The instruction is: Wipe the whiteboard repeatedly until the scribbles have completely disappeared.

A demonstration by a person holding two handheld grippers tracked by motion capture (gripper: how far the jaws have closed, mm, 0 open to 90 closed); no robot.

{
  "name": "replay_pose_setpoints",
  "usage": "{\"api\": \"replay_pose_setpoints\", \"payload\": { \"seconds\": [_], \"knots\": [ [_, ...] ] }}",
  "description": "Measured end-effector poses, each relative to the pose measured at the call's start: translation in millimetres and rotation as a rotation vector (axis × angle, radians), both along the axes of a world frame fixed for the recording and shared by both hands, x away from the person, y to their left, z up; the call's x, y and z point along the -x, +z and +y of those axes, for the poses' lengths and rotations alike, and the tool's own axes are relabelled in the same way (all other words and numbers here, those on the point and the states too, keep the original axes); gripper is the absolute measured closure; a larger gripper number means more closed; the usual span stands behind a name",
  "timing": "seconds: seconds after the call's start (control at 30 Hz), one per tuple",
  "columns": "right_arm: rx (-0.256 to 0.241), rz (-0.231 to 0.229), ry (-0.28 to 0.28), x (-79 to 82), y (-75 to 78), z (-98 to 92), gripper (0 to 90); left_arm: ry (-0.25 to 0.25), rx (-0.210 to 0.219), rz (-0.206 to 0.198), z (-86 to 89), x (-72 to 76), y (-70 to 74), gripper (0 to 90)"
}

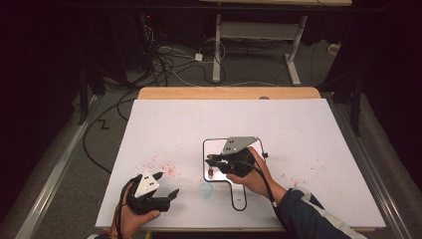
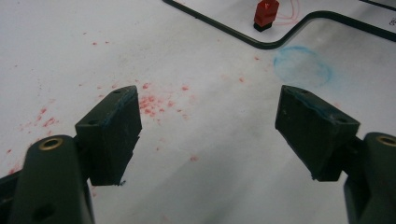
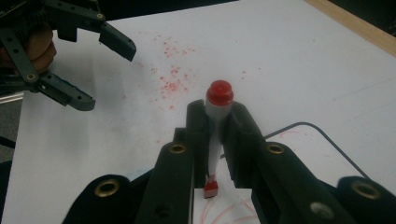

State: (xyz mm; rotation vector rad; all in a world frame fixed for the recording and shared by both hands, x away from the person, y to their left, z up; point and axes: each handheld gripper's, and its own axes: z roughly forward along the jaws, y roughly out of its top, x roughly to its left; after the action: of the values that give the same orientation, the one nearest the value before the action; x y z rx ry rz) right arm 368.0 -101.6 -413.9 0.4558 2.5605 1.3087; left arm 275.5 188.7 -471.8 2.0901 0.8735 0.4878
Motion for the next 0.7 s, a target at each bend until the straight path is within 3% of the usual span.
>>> {"api": "replay_pose_setpoints", "payload": {
  "seconds": [0.07, 0.13, 0.2, 0.27, 0.37, 0.47, 0.63, 0.7],
  "knots": [
    [0.010, -0.016, -0.016, -1.7, 0.5, -1.4, 81.3, 0.001, 0.002, 0.002, 0.1, -0.1, -0.2, 21.9],
    [0.037, -0.065, -0.050, -5.6, 1.0, -3.8, 81.3, 0.001, 0.000, 0.000, 0.2, 0.4, -0.1, 21.9],
    [0.033, -0.073, -0.094, -15.7, 0.7, -10.3, 81.3, 0.002, 0.000, 0.003, 0.3, 0.7, -0.2, 21.9],
    [0.066, -0.118, -0.151, -22.4, 1.2, -16.3, 81.3, 0.001, 0.003, 0.001, 0.2, 0.9, 0.0, 21.9],
    [0.053, -0.105, -0.178, -28.7, 1.1, -25.5, 81.3, -0.001, -0.002, 0.001, -0.8, 0.2, -0.3, 21.9],
    [0.046, -0.108, -0.161, -21.0, -0.1, -24.6, 81.3, -0.009, -0.005, 0.002, -2.2, -0.5, -0.3, 21.9],
    [-0.006, -0.038, -0.089, -1.8, -1.2, -22.0, 81.3, -0.014, -0.009, 0.004, -2.7, 0.2, -0.4, 21.9],
    [-0.006, -0.034, -0.075, 2.9, -1.1, -22.0, 81.2, -0.013, -0.007, 0.002, -2.8, 0.2, -0.1, 21.9]
  ]
}}
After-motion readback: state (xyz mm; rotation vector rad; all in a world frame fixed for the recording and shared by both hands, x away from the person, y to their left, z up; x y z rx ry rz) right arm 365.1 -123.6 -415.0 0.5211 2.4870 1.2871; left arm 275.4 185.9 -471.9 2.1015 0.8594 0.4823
